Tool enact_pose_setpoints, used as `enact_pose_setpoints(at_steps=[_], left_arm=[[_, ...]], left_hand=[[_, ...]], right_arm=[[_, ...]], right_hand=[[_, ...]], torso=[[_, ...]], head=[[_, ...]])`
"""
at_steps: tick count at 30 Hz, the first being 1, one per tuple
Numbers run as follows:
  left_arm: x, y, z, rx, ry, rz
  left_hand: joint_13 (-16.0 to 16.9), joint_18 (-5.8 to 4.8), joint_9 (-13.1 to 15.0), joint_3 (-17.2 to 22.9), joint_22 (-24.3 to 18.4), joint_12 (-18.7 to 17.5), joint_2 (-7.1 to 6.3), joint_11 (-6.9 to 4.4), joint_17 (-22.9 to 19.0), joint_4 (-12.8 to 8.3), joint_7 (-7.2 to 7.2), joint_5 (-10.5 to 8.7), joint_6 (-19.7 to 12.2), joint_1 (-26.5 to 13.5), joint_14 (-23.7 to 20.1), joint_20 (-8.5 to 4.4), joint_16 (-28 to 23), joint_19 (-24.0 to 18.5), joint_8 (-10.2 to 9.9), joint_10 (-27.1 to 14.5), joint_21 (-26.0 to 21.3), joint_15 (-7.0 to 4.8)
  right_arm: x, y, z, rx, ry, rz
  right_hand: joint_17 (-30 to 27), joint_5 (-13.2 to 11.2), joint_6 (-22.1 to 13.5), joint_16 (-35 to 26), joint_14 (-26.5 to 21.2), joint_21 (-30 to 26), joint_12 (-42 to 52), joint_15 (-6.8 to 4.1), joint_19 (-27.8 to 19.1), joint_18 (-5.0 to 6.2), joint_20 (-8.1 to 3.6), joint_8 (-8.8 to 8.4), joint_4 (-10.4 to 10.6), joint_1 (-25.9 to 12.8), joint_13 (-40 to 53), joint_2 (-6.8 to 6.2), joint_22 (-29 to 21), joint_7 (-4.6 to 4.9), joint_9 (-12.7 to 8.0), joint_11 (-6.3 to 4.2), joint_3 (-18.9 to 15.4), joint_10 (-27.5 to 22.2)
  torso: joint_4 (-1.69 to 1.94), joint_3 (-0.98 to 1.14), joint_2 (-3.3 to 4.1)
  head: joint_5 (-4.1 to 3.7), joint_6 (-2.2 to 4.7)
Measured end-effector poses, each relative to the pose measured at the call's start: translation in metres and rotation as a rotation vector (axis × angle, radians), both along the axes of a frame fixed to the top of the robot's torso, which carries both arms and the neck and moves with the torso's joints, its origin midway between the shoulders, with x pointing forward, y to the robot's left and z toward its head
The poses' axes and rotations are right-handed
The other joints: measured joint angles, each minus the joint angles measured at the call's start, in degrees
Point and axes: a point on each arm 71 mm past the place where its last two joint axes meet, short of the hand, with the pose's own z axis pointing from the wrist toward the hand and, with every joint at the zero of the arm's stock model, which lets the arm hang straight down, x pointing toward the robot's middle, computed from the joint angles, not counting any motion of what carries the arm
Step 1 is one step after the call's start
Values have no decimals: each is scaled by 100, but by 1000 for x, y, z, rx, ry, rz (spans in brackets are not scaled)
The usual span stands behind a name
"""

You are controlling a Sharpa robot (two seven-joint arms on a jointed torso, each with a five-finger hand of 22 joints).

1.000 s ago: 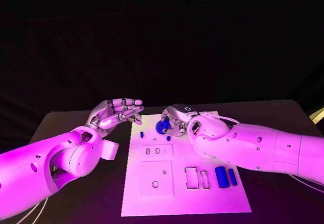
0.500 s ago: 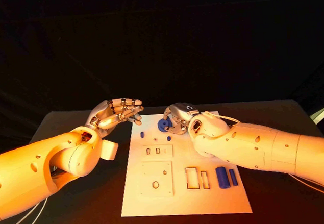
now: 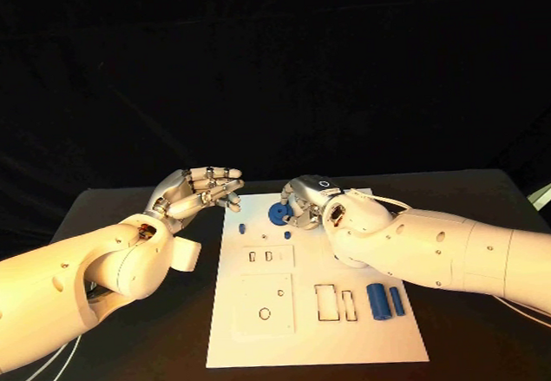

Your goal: Assemble the parts on the task board

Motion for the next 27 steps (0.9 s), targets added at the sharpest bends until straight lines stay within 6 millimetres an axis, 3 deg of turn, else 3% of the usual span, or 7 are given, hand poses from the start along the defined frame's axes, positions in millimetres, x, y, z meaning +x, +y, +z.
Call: enact_pose_setpoints(at_steps=[3,6,10,14,19,21,27], left_arm=[[0,0,0,0,0,0],[0,0,0,0,0,1],[0,0,0,0,0,1],[0,0,0,1,1,1],[0,0,0,1,1,2],[0,1,0,1,1,2],[0,1,0,1,1,2]], left_hand=[[0,0,0,0,0,0,0,0,0,0,0,0,0,0,0,0,0,-1,0,0,0,0],[0,0,0,0,0,0,0,0,1,0,0,0,0,0,0,0,0,-1,0,0,0,0],[0,0,0,0,7,0,0,0,1,0,0,0,0,0,0,1,0,-2,0,0,1,0],[0,0,0,0,7,0,0,0,1,0,0,0,0,0,-38,0,0,-1,0,0,2,1],[0,0,0,0,7,0,0,0,1,0,0,0,0,0,-38,-30,0,-106,0,0,66,0],[0,0,0,0,7,0,0,0,1,0,0,0,0,0,-38,-40,0,-121,0,0,66,0],[0,0,0,0,8,0,0,0,2,0,0,0,0,0,-38,-40,0,-121,0,0,66,0]], right_arm=[[0,0,0,3,4,1],[1,0,0,8,8,2],[2,0,0,12,18,-1],[3,-1,-1,14,28,-5],[4,-1,-2,8,50,-8],[4,-1,-2,4,62,-8],[4,-2,-5,-4,95,-5]], right_hand=[[0,-32,-41,0,0,0,0,2,0,1,0,-1,-51,-19,0,18,0,38,-4,2,56,1],[0,-506,-216,0,41,0,-2,44,-1,0,3,-271,-50,-445,0,-39,0,81,-24,21,55,18],[0,-514,-339,0,40,0,-56,45,37,1,43,-465,115,-610,0,127,0,109,-66,84,-114,-44],[0,-514,-376,0,41,0,-101,46,37,1,45,-534,206,-647,0,166,0,145,-90,83,-368,-44],[0,-509,-374,0,41,0,-101,47,37,1,45,-534,316,-649,0,168,0,145,-92,83,-479,-44],[0,-459,-374,0,41,0,-100,47,37,1,46,-536,373,-790,0,308,0,144,-117,83,-550,-44],[0,-397,-287,0,41,0,-100,46,37,1,45,-610,373,-791,0,310,0,121,-121,83,-550,-43]], torso=[[0,0,0],[1,-1,0],[3,-3,0],[7,-3,1],[5,-6,1],[3,-7,1],[-2,-7,2]], head=[[0,0],[-4,-1],[-7,-2],[-8,-3],[-8,-7],[-8,-8],[-12,-21]])
